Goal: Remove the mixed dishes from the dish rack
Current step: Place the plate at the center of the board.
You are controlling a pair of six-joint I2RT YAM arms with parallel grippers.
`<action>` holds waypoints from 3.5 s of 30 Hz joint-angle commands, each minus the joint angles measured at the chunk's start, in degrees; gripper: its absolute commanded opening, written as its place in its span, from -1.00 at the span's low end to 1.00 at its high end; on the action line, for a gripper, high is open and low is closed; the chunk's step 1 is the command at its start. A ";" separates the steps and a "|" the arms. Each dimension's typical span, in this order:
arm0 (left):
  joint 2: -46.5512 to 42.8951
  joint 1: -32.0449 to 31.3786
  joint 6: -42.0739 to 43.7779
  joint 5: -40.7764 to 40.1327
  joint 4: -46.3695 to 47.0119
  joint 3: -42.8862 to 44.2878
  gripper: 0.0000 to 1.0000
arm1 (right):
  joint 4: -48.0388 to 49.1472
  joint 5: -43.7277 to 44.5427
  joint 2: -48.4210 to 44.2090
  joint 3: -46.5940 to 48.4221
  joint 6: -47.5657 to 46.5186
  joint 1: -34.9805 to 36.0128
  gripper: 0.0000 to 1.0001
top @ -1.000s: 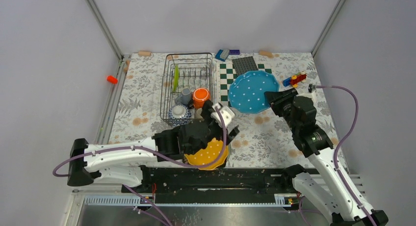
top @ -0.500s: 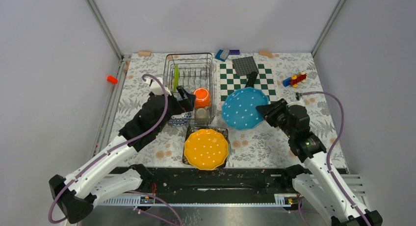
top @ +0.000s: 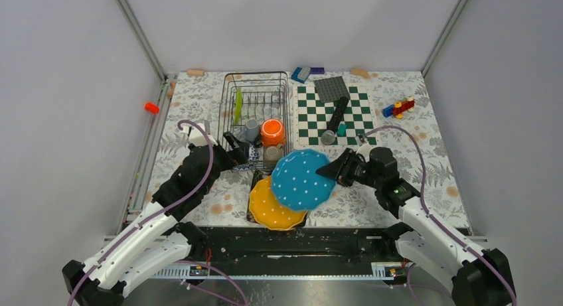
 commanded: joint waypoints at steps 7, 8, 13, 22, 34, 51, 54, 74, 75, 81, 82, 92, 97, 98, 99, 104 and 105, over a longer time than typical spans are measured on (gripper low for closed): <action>-3.73 0.32 1.53 -4.29 2.21 -2.72 0.97 | 11.55 0.11 3.58 -0.69 0.98 12.82 -1.00; -3.94 0.30 1.66 -4.10 2.44 -3.02 0.97 | 12.41 0.19 4.72 -0.87 1.36 13.58 -1.00; -4.87 0.34 1.83 -4.32 2.41 -3.99 0.98 | 22.70 -0.75 11.84 -2.42 5.49 15.35 -0.99; -7.64 0.33 2.02 -4.70 2.50 -5.76 0.97 | 30.04 0.60 22.17 -0.51 6.77 19.14 -0.87; -6.77 0.32 2.35 -5.58 2.73 -5.96 0.97 | 28.57 3.12 28.01 -0.83 5.49 19.79 -0.40; -5.77 0.30 3.05 -6.48 3.07 -6.03 0.97 | -5.37 18.18 13.46 4.19 -9.15 21.72 0.46; -5.71 0.30 3.15 -6.84 3.13 -5.88 0.98 | -9.58 19.51 13.69 5.47 -10.25 22.06 0.48; -4.55 0.30 3.55 -7.70 2.50 -5.01 0.98 | -29.03 35.22 23.73 20.40 -20.28 34.04 0.39; -4.60 0.36 3.57 -7.66 2.47 -5.07 0.98 | -29.62 35.96 23.99 21.06 -20.54 34.92 0.38; -4.20 0.30 3.67 -6.96 2.83 -5.09 0.97 | -29.74 37.12 26.34 24.43 -22.90 39.37 0.38; -4.14 0.31 3.73 -6.85 2.86 -5.11 0.97 | -29.39 36.11 27.26 24.81 -23.31 39.66 0.38; -3.62 0.31 3.93 -6.32 3.09 -5.00 0.97 | -27.11 33.10 29.15 25.69 -25.26 40.72 0.39; -1.89 0.34 4.46 -6.04 4.70 -4.39 0.97 | -27.42 37.62 25.62 24.06 -24.27 40.72 0.47; -1.00 0.35 4.79 -6.08 5.24 -4.00 0.97 | -27.41 39.21 24.44 23.33 -23.81 40.73 0.50; 0.18 0.38 4.93 -6.50 5.62 -3.41 0.97 | -27.27 40.81 22.90 22.63 -23.41 40.72 0.56; 8.91 2.72 6.76 -6.76 6.48 3.00 0.98 | -23.88 47.68 12.51 16.76 -21.66 40.72 0.95; 10.96 3.79 7.04 -6.43 6.67 4.48 0.98 | -23.07 49.25 10.42 15.19 -21.13 40.71 0.99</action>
